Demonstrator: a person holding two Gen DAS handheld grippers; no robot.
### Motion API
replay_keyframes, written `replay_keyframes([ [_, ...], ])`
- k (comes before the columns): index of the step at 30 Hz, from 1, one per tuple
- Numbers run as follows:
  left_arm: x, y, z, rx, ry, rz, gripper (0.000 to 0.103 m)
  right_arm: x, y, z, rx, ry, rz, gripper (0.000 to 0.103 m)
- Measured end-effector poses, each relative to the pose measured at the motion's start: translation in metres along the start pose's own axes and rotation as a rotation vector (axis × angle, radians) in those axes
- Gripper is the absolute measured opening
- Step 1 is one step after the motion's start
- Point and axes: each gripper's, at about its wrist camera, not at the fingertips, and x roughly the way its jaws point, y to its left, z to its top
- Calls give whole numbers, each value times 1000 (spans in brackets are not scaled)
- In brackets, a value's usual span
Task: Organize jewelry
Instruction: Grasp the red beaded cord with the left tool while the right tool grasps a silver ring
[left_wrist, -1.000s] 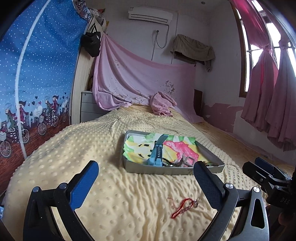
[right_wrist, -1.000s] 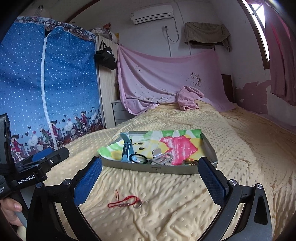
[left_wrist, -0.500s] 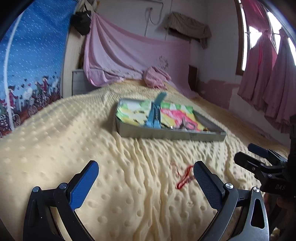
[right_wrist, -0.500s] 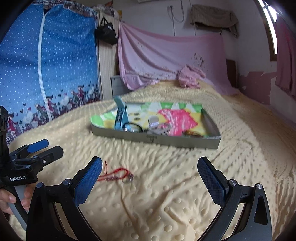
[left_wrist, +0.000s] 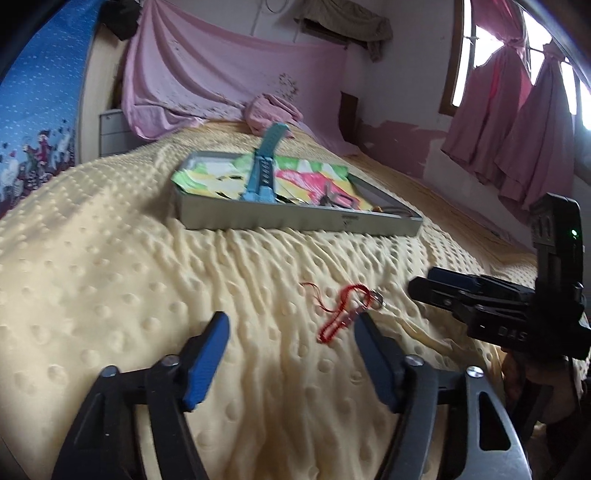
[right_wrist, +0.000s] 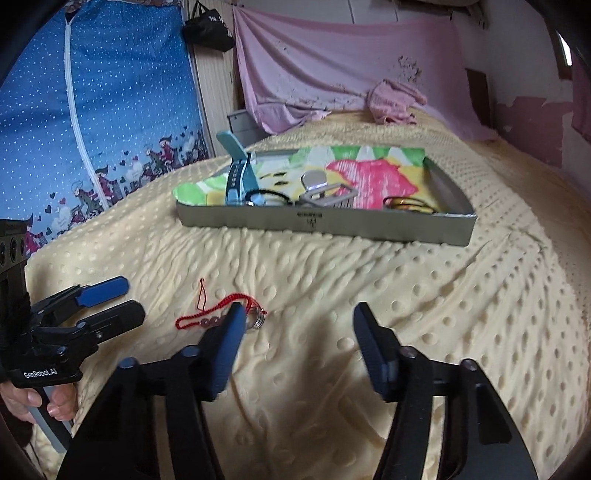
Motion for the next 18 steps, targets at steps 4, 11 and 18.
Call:
replay_keyframes([
  [4,10,-8,-1,31,46,-39,44,8,4,-2,-19,29,17,34],
  [11,34,-19,1,79,138,-82,28,16,12,-2,-57,60,50,27],
  [18,49,-17,5,67,184,-56,8,20,13,-2,-66,73,60,27],
])
